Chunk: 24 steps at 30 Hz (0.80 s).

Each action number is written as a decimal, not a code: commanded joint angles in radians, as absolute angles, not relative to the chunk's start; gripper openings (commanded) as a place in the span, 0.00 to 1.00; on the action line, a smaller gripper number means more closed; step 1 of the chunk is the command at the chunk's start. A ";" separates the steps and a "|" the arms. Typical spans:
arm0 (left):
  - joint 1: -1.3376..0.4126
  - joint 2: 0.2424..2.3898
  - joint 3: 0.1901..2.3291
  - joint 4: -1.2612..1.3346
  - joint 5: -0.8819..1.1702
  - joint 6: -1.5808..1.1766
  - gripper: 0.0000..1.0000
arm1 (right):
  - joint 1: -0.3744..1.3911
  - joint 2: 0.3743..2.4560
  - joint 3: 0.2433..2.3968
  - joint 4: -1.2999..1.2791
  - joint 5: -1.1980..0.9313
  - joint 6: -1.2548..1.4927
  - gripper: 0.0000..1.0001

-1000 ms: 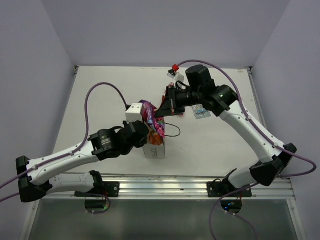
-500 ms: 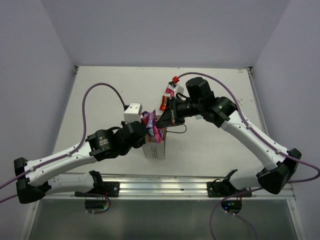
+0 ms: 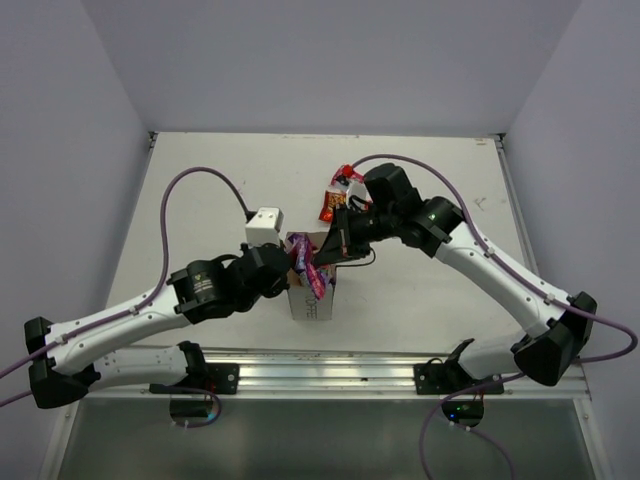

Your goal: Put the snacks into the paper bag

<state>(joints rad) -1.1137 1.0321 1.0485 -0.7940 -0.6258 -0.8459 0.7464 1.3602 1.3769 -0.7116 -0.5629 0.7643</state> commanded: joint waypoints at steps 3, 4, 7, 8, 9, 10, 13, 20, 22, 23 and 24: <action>-1.115 1.002 1.035 -0.799 -0.629 -0.850 0.00 | 0.750 1.414 1.512 -0.782 -0.453 0.703 0.00; -1.115 1.000 1.035 -0.798 -0.627 -0.848 0.00 | 0.750 1.422 1.526 -0.799 -0.437 0.696 0.02; -1.117 0.996 1.034 -0.799 -0.627 -0.845 0.00 | 0.750 1.463 1.606 -0.822 -0.407 0.680 0.23; -1.115 0.994 1.034 -0.798 -0.627 -0.844 0.00 | 0.750 1.473 1.653 -0.833 -0.400 0.673 0.28; -1.115 0.993 1.035 -0.796 -0.630 -0.842 0.00 | 0.750 1.494 1.676 -0.860 -0.391 0.661 0.30; -1.115 0.992 1.035 -0.796 -0.629 -0.835 0.00 | 0.750 1.503 1.698 -0.874 -0.388 0.658 0.32; -1.117 0.994 1.039 -0.788 -0.630 -0.822 0.00 | 0.750 1.520 1.750 -0.923 -0.379 0.643 0.34; -1.117 0.999 1.040 -0.769 -0.623 -0.807 0.00 | 0.747 1.517 1.984 -1.041 -0.269 0.579 0.50; -1.117 0.997 1.039 -0.765 -0.618 -0.799 0.00 | 0.736 1.540 2.038 -1.094 -0.210 0.540 0.56; -1.115 0.997 1.039 -0.765 -0.615 -0.798 0.00 | 0.706 1.563 2.045 -1.098 -0.187 0.526 0.57; -1.115 0.994 1.039 -0.765 -0.614 -0.792 0.00 | 0.681 1.574 2.031 -1.085 -0.187 0.503 0.59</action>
<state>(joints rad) -1.1137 1.0103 1.0348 -0.7929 -0.6155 -0.8181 0.7288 1.5372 1.9995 -1.0241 -0.2802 0.5835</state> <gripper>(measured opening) 0.018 0.575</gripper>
